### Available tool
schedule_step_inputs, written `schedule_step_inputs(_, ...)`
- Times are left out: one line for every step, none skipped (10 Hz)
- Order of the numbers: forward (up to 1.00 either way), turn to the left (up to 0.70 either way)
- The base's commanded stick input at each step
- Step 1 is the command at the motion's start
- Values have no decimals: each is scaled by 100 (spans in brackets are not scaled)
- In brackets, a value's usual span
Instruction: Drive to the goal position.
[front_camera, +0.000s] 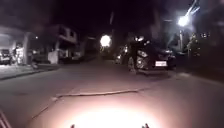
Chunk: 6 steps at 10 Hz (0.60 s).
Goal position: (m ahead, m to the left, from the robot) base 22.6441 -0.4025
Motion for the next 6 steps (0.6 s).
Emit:
schedule_step_inputs(85, 0)
schedule_step_inputs(85, 0)
schedule_step_inputs(85, 0)
schedule_step_inputs(85, 0)
schedule_step_inputs(85, 0)
schedule_step_inputs(85, 0)
